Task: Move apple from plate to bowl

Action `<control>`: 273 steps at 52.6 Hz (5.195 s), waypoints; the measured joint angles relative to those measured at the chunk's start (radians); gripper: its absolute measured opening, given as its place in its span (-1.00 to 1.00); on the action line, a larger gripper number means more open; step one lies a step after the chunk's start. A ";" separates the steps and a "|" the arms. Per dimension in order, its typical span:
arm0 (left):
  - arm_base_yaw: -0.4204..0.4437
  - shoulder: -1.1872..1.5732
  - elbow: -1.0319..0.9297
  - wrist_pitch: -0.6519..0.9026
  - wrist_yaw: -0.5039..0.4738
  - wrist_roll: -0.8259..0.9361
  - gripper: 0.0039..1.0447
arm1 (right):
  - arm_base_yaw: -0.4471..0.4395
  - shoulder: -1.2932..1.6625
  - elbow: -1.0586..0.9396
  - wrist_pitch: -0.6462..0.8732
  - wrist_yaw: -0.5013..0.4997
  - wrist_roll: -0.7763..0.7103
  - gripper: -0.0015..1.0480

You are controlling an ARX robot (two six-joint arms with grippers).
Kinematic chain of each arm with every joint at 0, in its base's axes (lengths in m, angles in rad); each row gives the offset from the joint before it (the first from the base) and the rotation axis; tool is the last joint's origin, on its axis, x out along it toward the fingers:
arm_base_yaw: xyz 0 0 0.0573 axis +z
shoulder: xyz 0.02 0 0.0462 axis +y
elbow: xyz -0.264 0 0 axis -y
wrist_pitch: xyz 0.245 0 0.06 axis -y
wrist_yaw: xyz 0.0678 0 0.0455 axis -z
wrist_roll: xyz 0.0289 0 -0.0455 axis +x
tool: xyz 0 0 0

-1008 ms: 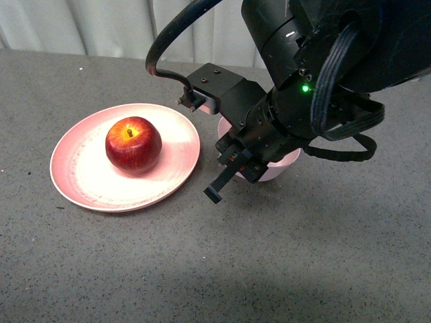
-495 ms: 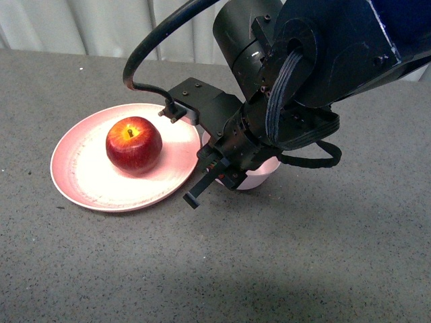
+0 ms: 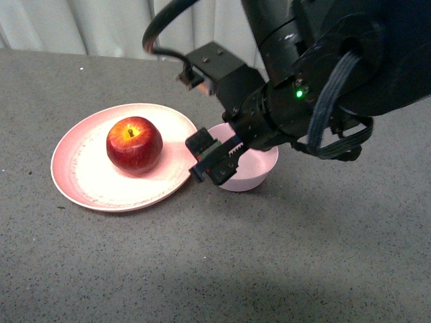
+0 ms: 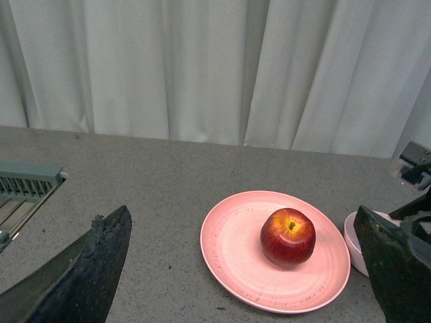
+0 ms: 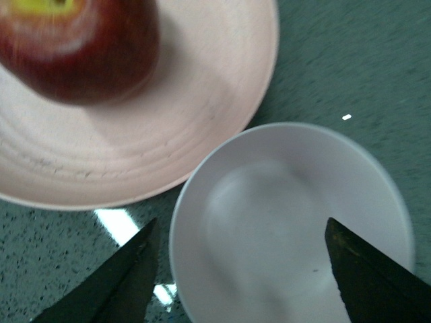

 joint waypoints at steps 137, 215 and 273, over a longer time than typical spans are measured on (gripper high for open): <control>0.000 0.000 0.000 -0.002 0.000 0.000 0.88 | -0.517 -1.881 -1.136 0.089 0.140 0.268 -0.98; -0.085 0.294 0.056 -0.044 -0.317 -0.095 0.88 | -0.517 -2.107 -1.136 -0.142 0.137 0.268 0.82; -0.228 1.862 0.756 0.478 -0.041 -0.130 0.88 | -0.517 -2.107 -1.136 -0.142 0.137 0.268 0.82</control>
